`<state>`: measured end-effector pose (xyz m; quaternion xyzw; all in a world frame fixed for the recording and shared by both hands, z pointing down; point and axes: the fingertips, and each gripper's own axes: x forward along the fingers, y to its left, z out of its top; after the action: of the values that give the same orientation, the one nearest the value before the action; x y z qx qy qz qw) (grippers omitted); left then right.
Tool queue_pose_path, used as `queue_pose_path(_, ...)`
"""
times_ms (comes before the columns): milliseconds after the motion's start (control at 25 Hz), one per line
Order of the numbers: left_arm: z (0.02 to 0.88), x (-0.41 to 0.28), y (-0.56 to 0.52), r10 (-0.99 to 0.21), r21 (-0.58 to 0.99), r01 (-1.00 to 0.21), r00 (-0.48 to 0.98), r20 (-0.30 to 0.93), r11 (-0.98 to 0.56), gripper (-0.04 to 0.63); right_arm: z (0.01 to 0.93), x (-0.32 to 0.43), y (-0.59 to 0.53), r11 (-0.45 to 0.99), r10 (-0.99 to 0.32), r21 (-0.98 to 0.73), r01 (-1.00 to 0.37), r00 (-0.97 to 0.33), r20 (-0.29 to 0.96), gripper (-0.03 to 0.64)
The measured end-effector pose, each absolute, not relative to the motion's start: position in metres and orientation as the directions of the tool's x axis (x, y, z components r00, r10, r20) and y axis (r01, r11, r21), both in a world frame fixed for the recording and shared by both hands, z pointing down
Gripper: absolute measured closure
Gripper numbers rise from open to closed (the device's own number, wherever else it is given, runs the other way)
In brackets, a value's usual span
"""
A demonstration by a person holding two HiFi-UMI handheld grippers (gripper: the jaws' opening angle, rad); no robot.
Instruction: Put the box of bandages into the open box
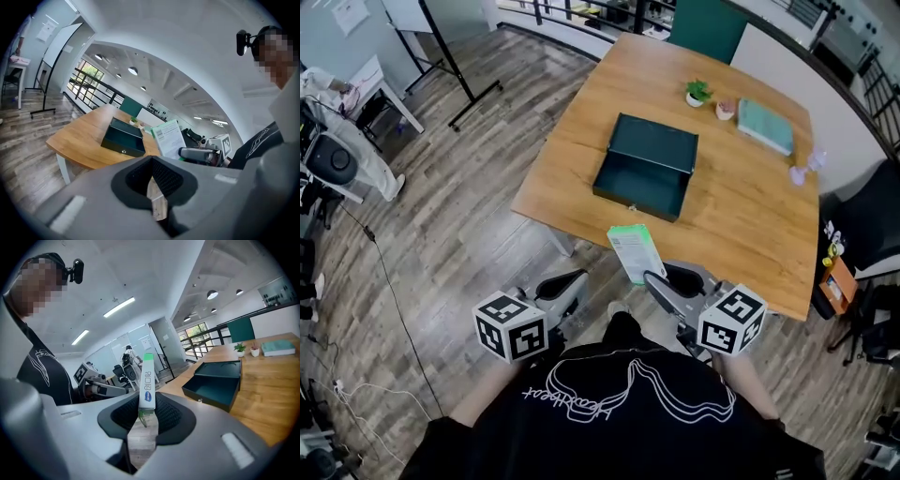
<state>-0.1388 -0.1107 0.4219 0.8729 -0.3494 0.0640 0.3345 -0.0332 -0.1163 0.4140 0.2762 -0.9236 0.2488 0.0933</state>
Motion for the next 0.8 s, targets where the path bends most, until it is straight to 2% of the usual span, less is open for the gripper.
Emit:
queue_pose_path(360,0.413,-0.129,-0.199,-0.623,0.527,-0.692,0.704,0.34,-0.494,0.594,0.42,-0.013,-0.213,0.762,-0.43,-0.346,-0.548,-0.827,0.362,0.501)
queue_pose_path(800,0.415,-0.108,-0.243,-0.674,0.513,-0.731,0.654,0.343,-0.449,0.595,0.449,0.006,-0.279,0.843,-0.395,-0.142,-0.519,-0.776,0.491,0.5)
